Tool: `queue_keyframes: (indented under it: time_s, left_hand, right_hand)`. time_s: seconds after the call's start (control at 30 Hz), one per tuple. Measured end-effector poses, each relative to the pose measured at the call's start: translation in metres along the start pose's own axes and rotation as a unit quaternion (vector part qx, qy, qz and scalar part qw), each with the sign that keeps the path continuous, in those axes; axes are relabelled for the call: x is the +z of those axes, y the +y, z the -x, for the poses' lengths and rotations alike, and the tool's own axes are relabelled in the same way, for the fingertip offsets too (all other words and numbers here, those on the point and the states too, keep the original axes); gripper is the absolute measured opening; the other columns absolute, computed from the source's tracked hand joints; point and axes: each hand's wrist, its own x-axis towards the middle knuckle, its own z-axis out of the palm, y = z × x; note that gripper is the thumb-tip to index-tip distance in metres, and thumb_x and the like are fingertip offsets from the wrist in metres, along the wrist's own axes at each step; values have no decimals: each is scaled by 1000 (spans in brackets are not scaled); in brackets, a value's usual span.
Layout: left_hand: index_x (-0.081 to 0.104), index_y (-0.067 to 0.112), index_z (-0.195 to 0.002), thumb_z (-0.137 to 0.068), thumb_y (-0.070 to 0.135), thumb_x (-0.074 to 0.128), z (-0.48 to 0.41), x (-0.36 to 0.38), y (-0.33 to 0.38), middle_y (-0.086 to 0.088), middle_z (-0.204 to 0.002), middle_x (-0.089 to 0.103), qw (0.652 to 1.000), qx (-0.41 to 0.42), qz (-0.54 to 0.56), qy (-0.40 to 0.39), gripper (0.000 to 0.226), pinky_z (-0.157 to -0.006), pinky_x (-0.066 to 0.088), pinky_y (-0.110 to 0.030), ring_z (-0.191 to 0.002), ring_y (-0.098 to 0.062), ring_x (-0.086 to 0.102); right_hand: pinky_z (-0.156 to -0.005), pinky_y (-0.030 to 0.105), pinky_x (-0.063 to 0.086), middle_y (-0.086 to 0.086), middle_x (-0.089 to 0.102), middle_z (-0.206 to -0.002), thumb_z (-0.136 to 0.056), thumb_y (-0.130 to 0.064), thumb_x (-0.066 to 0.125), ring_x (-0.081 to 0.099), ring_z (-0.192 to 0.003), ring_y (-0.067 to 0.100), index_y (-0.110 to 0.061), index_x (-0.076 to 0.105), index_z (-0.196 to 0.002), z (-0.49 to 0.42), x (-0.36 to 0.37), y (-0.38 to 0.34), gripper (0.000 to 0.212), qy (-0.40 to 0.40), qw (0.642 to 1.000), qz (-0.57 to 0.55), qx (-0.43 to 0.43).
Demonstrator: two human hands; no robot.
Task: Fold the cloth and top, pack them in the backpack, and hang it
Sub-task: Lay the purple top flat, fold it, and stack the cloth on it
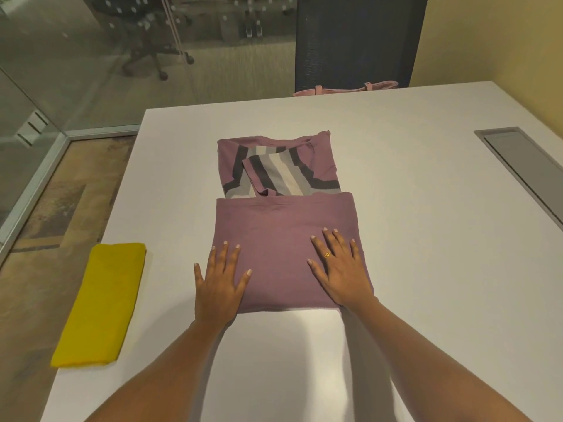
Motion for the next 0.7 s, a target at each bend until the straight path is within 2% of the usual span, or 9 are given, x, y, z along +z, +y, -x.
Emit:
queue_keyframes:
  time_s: [0.07,0.1,0.13,0.23,0.33,0.43,0.57,0.63,0.7]
  left_hand:
    - [45,11,-134,-94,55,20,8,-2,0,-16,-136,51,997,-45,50,35,65,-93,44,-55,-120,-38,52]
    - [49,8,-130,-92,52,29,11,-4,0,-18,-129,55,994,-68,65,52,62,-87,47,-51,-112,-38,56]
    - [52,6,-126,-90,48,37,14,-6,0,-18,-120,59,992,-88,64,60,58,-79,50,-48,-102,-38,59]
    - [56,4,-117,-91,42,48,21,-7,1,-16,-95,64,989,-126,37,75,47,-63,47,-40,-78,-33,60]
    - [49,6,-126,-94,38,46,20,-11,0,-14,-95,67,985,-153,64,53,45,-74,45,-42,-80,-34,63]
    - [30,12,-139,-99,40,25,17,-13,-1,-6,-92,69,987,-156,26,-10,49,-91,37,-40,-85,-27,65]
    - [22,15,-140,-100,37,21,19,-14,-9,-1,-94,67,992,-124,3,-37,45,-99,33,-38,-87,-22,65]
    - [23,16,-139,-101,35,21,21,-16,-11,-1,-94,67,992,-118,7,-49,43,-100,34,-38,-87,-22,65]
    - [31,14,-137,-100,36,27,22,-19,-12,-3,-92,68,991,-121,-28,-46,43,-90,38,-36,-85,-22,64]
  right_hand:
    - [-102,47,37,9,48,-139,-92,-54,20,45,-127,30,-17,49,-132,5,-2,0,62,53,997,11,54]
    - [-88,45,46,11,55,-129,-91,-49,28,54,-115,32,-14,55,-124,8,-4,0,55,86,992,21,92]
    - [-76,42,47,12,58,-122,-90,-46,34,57,-104,33,-12,57,-118,12,-4,1,50,112,984,29,133]
    - [-62,37,40,15,58,-108,-91,-38,50,53,-90,35,-7,55,-117,23,-9,2,41,127,965,-7,229]
    - [-57,32,34,13,56,-105,-96,-37,41,54,-85,34,-8,48,-123,33,-13,5,40,98,956,-40,273]
    - [-57,31,32,10,62,-96,-100,-38,28,54,-67,33,-10,41,-122,36,-15,7,39,82,961,-42,261]
    - [-57,31,32,10,64,-87,-100,-37,22,48,-61,30,-10,38,-123,41,-21,12,38,55,971,-15,231]
    - [-57,30,33,9,63,-87,-101,-36,21,46,-61,28,-10,36,-126,44,-25,15,39,33,975,11,219]
    - [-57,30,32,9,63,-89,-101,-33,24,45,-62,26,-9,37,-124,44,-26,14,36,26,975,22,221]
